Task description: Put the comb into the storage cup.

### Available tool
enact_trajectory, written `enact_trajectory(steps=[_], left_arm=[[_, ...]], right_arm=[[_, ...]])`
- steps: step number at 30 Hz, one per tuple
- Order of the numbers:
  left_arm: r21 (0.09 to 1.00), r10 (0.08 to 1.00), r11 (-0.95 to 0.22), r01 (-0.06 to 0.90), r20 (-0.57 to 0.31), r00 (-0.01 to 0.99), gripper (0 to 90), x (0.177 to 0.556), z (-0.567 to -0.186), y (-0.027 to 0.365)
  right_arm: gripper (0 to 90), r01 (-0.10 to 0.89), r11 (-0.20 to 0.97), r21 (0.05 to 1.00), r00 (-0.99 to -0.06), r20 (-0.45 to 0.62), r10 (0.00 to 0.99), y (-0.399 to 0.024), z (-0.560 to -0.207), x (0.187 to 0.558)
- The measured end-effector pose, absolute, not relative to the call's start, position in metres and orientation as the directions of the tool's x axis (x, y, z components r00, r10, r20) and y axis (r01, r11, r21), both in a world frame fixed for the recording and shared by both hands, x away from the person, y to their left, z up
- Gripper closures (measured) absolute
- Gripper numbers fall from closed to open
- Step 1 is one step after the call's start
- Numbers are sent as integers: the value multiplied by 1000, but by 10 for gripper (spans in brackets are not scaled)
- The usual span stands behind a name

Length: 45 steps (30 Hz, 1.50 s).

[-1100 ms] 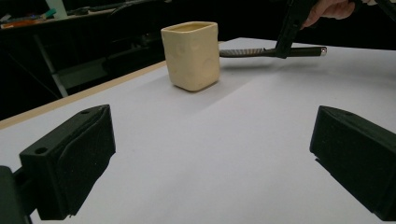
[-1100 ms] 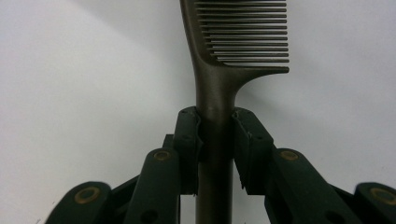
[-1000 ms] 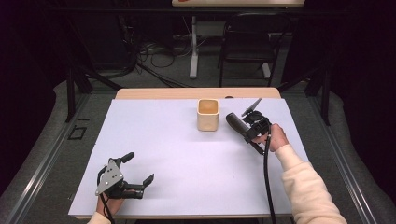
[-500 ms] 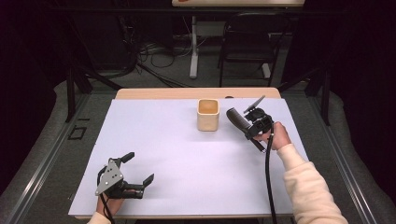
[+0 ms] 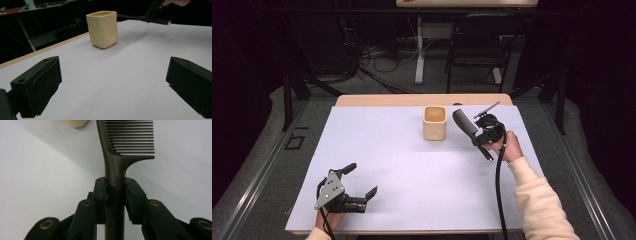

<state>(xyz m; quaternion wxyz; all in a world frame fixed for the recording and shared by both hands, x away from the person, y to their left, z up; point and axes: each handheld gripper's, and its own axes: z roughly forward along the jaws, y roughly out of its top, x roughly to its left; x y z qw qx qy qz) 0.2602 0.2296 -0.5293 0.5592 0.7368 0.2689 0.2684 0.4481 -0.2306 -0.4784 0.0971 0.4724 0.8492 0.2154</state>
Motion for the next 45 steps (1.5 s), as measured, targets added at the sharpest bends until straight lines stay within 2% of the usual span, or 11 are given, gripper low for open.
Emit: enact_trajectory(steps=[9, 23, 34, 45], left_arm=[[970, 693, -228, 90, 96, 714, 2, 260, -529, 229], [968, 691, -231, 96, 94, 717, 2, 262, -529, 227], [968, 694, -227, 106, 84, 715, 2, 264, -530, 227], [968, 695, -225, 108, 82, 714, 2, 264, -530, 228]], right_arm=[[729, 731, 440, 522, -536, 40, 843, -231, -475, 442], [729, 684, 344, 644, -508, 81, 858, -239, -477, 436], [729, 604, 313, 733, -518, 63, 853, -236, -473, 430], [729, 551, 286, 783, -513, 48, 857, -233, -475, 428]])
